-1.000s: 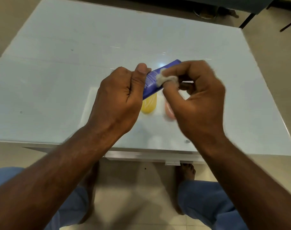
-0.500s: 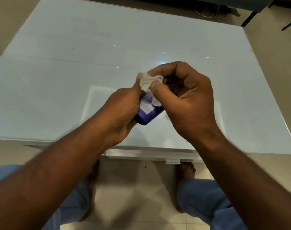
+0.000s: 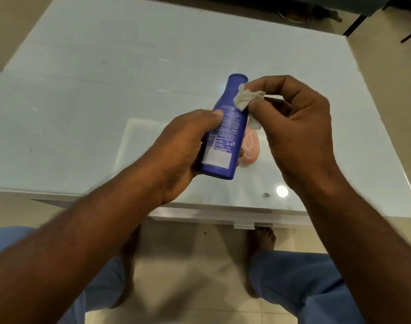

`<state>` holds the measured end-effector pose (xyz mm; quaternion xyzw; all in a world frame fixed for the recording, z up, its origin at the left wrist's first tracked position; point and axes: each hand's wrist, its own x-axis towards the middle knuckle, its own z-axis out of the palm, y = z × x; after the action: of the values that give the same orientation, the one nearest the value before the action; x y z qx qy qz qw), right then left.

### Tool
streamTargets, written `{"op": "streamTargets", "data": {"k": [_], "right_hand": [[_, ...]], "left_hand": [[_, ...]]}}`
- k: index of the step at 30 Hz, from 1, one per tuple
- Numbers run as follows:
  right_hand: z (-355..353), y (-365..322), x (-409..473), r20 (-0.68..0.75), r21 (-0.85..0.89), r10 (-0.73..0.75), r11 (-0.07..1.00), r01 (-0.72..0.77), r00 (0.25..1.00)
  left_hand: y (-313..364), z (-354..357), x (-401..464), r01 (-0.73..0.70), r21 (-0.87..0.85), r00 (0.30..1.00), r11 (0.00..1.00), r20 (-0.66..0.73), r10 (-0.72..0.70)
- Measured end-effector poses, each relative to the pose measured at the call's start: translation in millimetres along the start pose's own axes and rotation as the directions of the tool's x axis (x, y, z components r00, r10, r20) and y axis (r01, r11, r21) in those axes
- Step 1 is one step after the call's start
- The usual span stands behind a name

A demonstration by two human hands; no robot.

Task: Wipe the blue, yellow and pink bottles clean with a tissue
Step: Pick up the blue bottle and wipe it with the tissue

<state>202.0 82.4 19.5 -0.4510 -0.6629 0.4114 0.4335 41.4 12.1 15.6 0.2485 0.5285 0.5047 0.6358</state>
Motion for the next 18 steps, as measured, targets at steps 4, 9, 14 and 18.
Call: {"op": "streamTargets", "data": {"k": [4, 9, 14, 18], "right_hand": [[0.7, -6.4, -2.5, 0.034, 0.073, -0.015, 0.997, 0.012, 0.999], [4.8, -11.3, -6.2, 0.070, 0.145, -0.013, 0.989, 0.003, 0.997], [2.1, -5.9, -3.3, -0.015, 0.173, -0.022, 0.985, 0.024, 1.000], [4.3, -6.9, -7.7, 0.072, 0.173, -0.028, 0.985, 0.015, 0.997]], "left_hand": [[4.2, -0.8, -1.9, -0.125, 0.093, 0.989, 0.988, -0.067, 0.131], [10.3, -5.5, -0.9, -0.152, 0.112, 0.983, 0.982, -0.084, 0.161], [13.7, -7.1, 0.3, -0.158, 0.151, 0.987, 0.976, -0.011, 0.162], [10.3, -7.4, 3.2, -0.197, 0.183, 0.968, 0.963, -0.117, 0.220]]}}
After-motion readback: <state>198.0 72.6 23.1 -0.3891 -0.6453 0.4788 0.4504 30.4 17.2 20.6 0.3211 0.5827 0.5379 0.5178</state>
